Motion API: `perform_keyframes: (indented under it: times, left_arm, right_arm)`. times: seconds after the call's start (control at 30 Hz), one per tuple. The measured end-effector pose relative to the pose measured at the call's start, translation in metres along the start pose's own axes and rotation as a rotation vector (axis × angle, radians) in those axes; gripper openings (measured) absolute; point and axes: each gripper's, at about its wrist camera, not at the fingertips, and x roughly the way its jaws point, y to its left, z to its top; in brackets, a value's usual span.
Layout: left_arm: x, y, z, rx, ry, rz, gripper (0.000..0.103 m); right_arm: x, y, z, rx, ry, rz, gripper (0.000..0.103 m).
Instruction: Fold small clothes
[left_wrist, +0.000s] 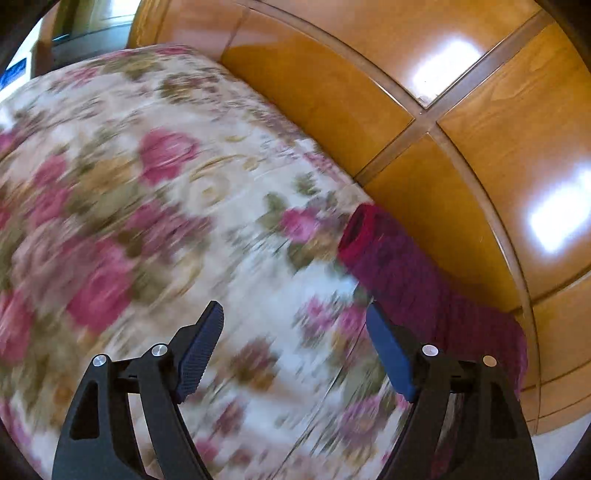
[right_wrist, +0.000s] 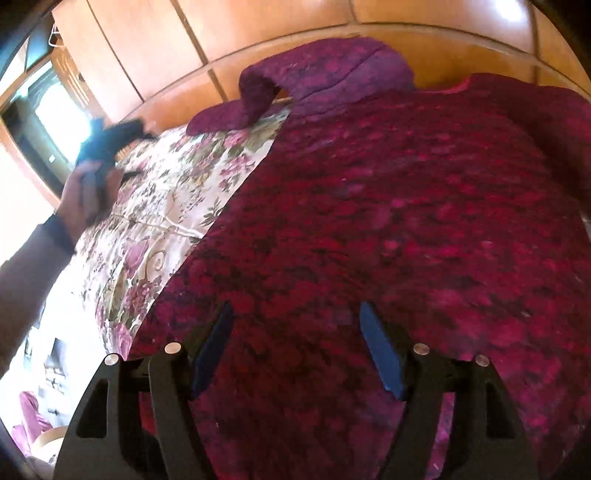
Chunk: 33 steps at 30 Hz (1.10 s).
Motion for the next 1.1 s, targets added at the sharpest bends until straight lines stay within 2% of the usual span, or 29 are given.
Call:
perform_keyframes:
  times: [0.13,0.2,0.23,0.27,0.3,0.33,0.37,0.47,0.53,0.63,0.73,0.8,0.87,0.97,1.0,1.1]
  left_arm:
    - [0.038,-0.029,0.019,0.048,0.016,0.005,0.078]
    - [0.057,-0.042,0.023,0.082,0.026,0.039,0.078]
    - [0.067,-0.046,0.024,0.094,0.031,0.061,0.070]
    - [0.071,-0.048,0.025,0.099,0.034,0.067,0.057]
    - [0.079,-0.052,0.024,0.116,0.064,0.061,0.023]
    - [0.083,-0.053,0.024,0.126,0.075,0.067,0.015]
    - [0.079,-0.056,0.024,0.137,0.049,0.080,0.009]
    - [0.053,-0.055,0.030,0.149,-0.038,0.099,0.007]
    - [0.029,-0.038,0.043,0.109,-0.096,0.135,0.007]
    - [-0.005,-0.010,0.066,0.069,-0.188,0.226,0.007]
    - [-0.030,0.018,0.086,0.014,-0.219,0.255,0.004]
    - [-0.041,0.021,0.087,0.050,-0.254,0.308,0.004]
    - [-0.041,0.021,0.084,0.080,-0.254,0.344,0.004]
    - [-0.035,0.010,0.063,0.145,-0.197,0.327,0.006]
    - [-0.034,0.009,0.059,0.157,-0.190,0.330,0.012]
    - [-0.047,0.001,0.025,0.169,-0.159,0.243,0.076]
  right_arm:
    - [0.013,-0.004,0.002,0.009,0.021,-0.001,0.072]
    - [0.017,-0.004,0.002,0.010,0.028,0.003,0.074]
    - [0.019,-0.004,0.001,0.007,0.029,0.001,0.075]
    - [0.020,-0.003,0.001,0.003,0.028,0.000,0.077]
    - [0.021,-0.003,0.000,-0.001,0.027,-0.001,0.077]
    - [0.021,-0.002,-0.001,-0.002,0.027,-0.006,0.078]
    - [0.023,0.000,0.000,-0.002,0.027,-0.009,0.079]
    - [0.027,0.005,0.001,-0.011,0.032,-0.014,0.083]
    - [0.028,0.008,0.001,-0.030,0.036,-0.020,0.084]
    - [0.029,0.010,0.001,-0.042,0.035,-0.027,0.084]
    - [0.031,0.011,0.001,-0.043,0.032,-0.035,0.084]
    - [0.032,0.013,0.000,-0.046,0.033,-0.046,0.084]
    - [0.033,0.014,0.000,-0.051,0.032,-0.056,0.084]
    - [0.033,0.015,0.000,-0.054,0.029,-0.070,0.084]
    - [0.032,0.016,0.000,-0.050,0.028,-0.069,0.084]
    - [0.025,0.013,0.001,-0.023,0.023,-0.048,0.084]
